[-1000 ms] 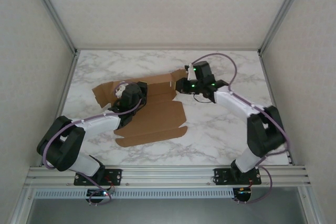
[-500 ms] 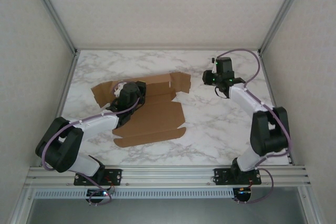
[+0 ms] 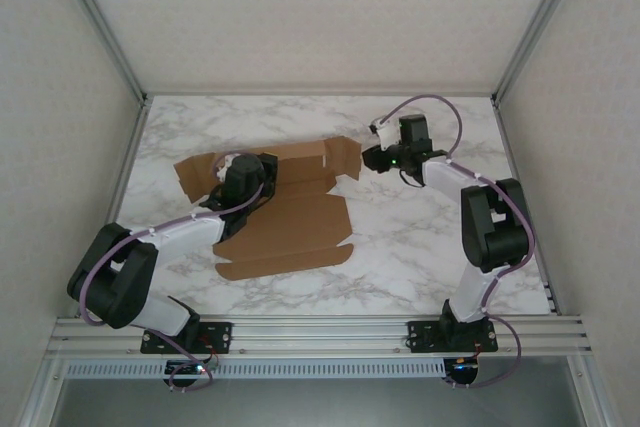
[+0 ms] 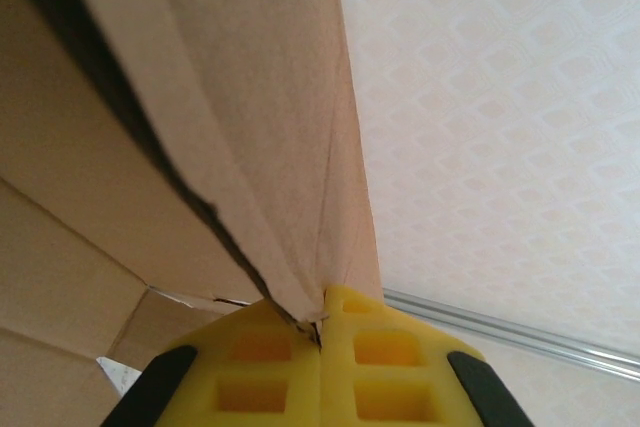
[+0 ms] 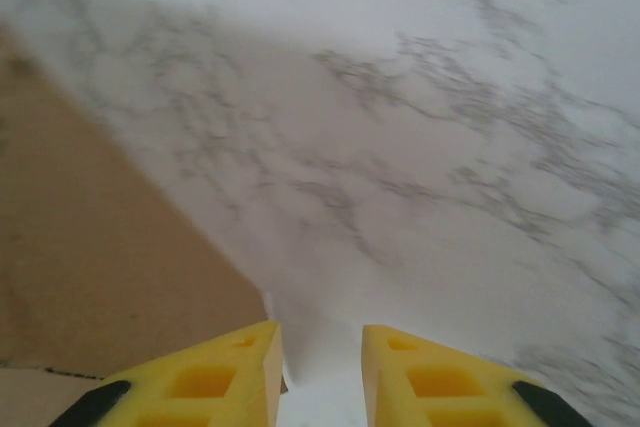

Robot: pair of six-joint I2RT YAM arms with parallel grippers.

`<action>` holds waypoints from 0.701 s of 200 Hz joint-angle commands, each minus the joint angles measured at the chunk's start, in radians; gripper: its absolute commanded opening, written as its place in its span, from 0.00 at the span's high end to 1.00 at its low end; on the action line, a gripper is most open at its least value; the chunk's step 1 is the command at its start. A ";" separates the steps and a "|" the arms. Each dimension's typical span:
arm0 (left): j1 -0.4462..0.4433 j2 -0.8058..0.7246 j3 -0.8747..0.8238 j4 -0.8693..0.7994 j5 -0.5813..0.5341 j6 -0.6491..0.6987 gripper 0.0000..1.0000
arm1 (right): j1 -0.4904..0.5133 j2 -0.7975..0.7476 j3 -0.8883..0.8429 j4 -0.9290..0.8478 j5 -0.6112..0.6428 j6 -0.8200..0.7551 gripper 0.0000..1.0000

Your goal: Fold the paper box

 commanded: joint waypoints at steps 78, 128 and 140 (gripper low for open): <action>0.030 0.004 0.017 -0.052 0.125 0.061 1.00 | 0.080 -0.081 -0.096 0.072 -0.123 -0.154 0.71; 0.041 0.004 0.017 -0.045 0.147 0.065 1.00 | 0.118 -0.109 -0.107 0.079 -0.170 -0.163 0.71; 0.041 0.003 0.019 -0.039 0.151 0.067 1.00 | 0.129 -0.117 -0.110 0.069 -0.177 -0.171 0.71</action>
